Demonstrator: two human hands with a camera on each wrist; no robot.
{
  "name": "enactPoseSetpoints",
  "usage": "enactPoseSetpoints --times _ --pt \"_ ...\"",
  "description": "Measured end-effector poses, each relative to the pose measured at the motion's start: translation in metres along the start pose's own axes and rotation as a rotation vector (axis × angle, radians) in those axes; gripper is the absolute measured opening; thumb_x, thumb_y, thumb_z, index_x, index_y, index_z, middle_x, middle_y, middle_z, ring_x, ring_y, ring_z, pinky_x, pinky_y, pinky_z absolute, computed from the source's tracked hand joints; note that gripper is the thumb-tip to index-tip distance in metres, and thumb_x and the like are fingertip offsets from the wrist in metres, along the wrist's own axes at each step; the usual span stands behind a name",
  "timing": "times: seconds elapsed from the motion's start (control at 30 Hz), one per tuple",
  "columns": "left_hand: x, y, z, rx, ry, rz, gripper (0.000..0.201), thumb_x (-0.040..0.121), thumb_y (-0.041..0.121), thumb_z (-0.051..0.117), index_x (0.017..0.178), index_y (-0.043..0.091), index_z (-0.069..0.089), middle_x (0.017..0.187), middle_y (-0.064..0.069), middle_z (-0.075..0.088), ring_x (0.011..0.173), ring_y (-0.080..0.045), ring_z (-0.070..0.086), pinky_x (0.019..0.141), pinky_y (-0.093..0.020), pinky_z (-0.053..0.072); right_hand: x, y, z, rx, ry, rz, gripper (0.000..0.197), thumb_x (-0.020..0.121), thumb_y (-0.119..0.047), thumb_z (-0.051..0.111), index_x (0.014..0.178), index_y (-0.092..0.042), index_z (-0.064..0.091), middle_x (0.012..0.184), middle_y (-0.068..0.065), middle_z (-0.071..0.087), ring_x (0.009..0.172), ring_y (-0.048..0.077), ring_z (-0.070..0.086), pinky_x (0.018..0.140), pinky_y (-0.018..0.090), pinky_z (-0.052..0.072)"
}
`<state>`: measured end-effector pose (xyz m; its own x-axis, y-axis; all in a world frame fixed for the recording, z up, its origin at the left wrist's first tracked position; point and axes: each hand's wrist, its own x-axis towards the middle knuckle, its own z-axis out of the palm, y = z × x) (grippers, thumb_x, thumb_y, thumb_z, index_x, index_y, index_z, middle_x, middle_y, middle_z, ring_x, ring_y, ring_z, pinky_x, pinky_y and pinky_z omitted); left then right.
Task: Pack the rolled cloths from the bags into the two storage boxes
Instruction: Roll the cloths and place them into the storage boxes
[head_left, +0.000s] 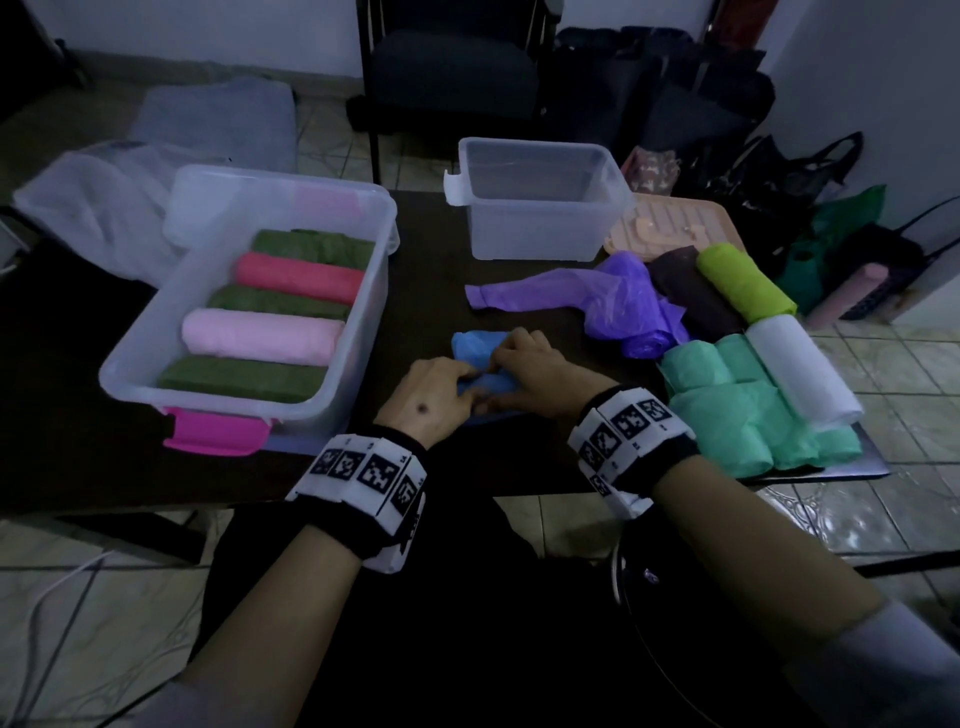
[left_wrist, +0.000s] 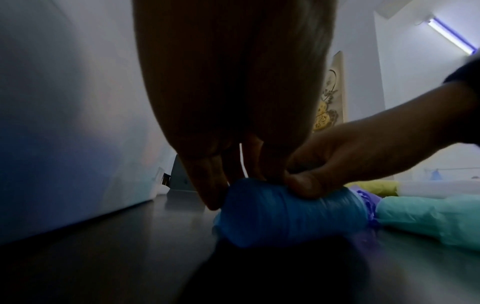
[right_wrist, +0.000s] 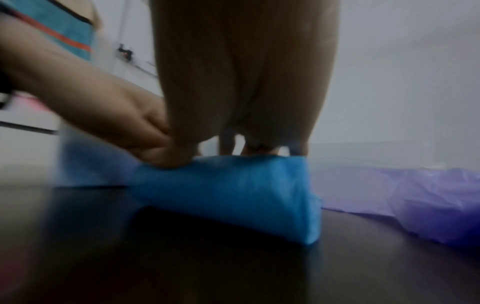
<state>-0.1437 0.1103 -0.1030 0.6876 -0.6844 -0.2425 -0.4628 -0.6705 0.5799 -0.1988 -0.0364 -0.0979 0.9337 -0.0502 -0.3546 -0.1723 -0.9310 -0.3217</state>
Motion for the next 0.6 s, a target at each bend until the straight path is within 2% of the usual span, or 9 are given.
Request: enactPoseSetpoints --times 0.13,0.2,0.27,0.33,0.4,0.47,0.53,0.6 --pt "0.007 0.003 0.003 -0.007 -0.024 -0.056 0.03 0.096 0.018 0.046 0.123 0.011 0.059 0.127 -0.013 0.057 0.117 -0.027 0.053 0.094 -0.031 0.04 -0.012 -0.007 0.017 -0.067 0.216 -0.004 0.063 0.083 -0.045 0.062 0.135 -0.019 0.038 0.135 0.004 0.041 0.129 0.021 0.034 0.111 0.038 0.021" --pt "0.009 0.004 0.001 0.012 -0.05 -0.074 0.028 0.098 0.02 0.042 0.116 0.01 0.061 0.123 -0.014 0.058 0.112 -0.027 0.054 0.089 -0.032 0.04 -0.018 -0.008 0.028 -0.151 0.219 -0.019 0.066 0.082 -0.045 0.064 0.136 -0.018 0.036 0.136 0.004 0.04 0.129 0.022 0.034 0.112 0.038 0.02" --pt "0.009 0.007 -0.002 0.025 -0.106 -0.087 0.032 0.1 0.018 0.035 0.12 0.008 0.058 0.124 -0.014 0.055 0.113 -0.027 0.053 0.09 -0.03 0.038 -0.021 -0.007 0.031 -0.21 0.217 -0.009 0.063 0.085 -0.04 0.061 0.138 -0.019 0.035 0.138 0.004 0.04 0.13 0.022 0.035 0.108 0.035 0.022" --pt "0.008 0.007 -0.006 0.038 -0.127 -0.084 0.034 0.102 0.018 0.03 0.123 0.007 0.055 0.126 -0.013 0.054 0.115 -0.027 0.051 0.093 -0.03 0.037 -0.021 -0.007 0.026 -0.165 0.187 0.001 0.06 0.087 -0.038 0.059 0.139 -0.02 0.036 0.14 0.004 0.04 0.131 0.022 0.035 0.107 0.035 0.024" --pt "0.007 0.003 -0.007 0.016 -0.083 -0.055 0.032 0.1 0.023 0.038 0.121 0.01 0.057 0.125 -0.012 0.055 0.114 -0.024 0.052 0.093 -0.028 0.037 -0.019 -0.008 0.018 -0.061 0.089 0.03 0.059 0.089 -0.038 0.059 0.14 -0.02 0.036 0.142 0.004 0.04 0.133 0.023 0.033 0.108 0.037 0.024" --pt "0.006 -0.003 -0.006 -0.065 0.038 -0.008 0.03 0.094 0.026 0.052 0.121 0.013 0.059 0.124 -0.007 0.055 0.115 -0.02 0.052 0.095 -0.026 0.036 -0.016 -0.007 0.012 0.003 -0.016 0.067 0.057 0.091 -0.039 0.056 0.14 -0.019 0.035 0.143 0.006 0.039 0.133 0.024 0.033 0.108 0.039 0.024" --pt "0.004 -0.008 -0.004 -0.096 0.021 0.018 0.036 0.087 0.023 0.064 0.122 0.016 0.059 0.124 -0.004 0.054 0.116 -0.017 0.052 0.095 -0.02 0.034 -0.011 -0.006 0.007 -0.006 -0.07 0.087 0.054 0.093 -0.039 0.052 0.141 -0.018 0.035 0.143 0.008 0.038 0.132 0.025 0.034 0.108 0.04 0.025" --pt "0.004 -0.011 -0.004 -0.056 -0.018 0.044 0.045 0.083 0.017 0.068 0.127 0.018 0.057 0.128 -0.004 0.053 0.119 -0.017 0.05 0.095 -0.017 0.032 -0.005 -0.006 0.003 -0.002 -0.111 0.101 0.052 0.094 -0.038 0.051 0.14 -0.018 0.037 0.143 0.009 0.039 0.13 0.025 0.037 0.108 0.04 0.027"
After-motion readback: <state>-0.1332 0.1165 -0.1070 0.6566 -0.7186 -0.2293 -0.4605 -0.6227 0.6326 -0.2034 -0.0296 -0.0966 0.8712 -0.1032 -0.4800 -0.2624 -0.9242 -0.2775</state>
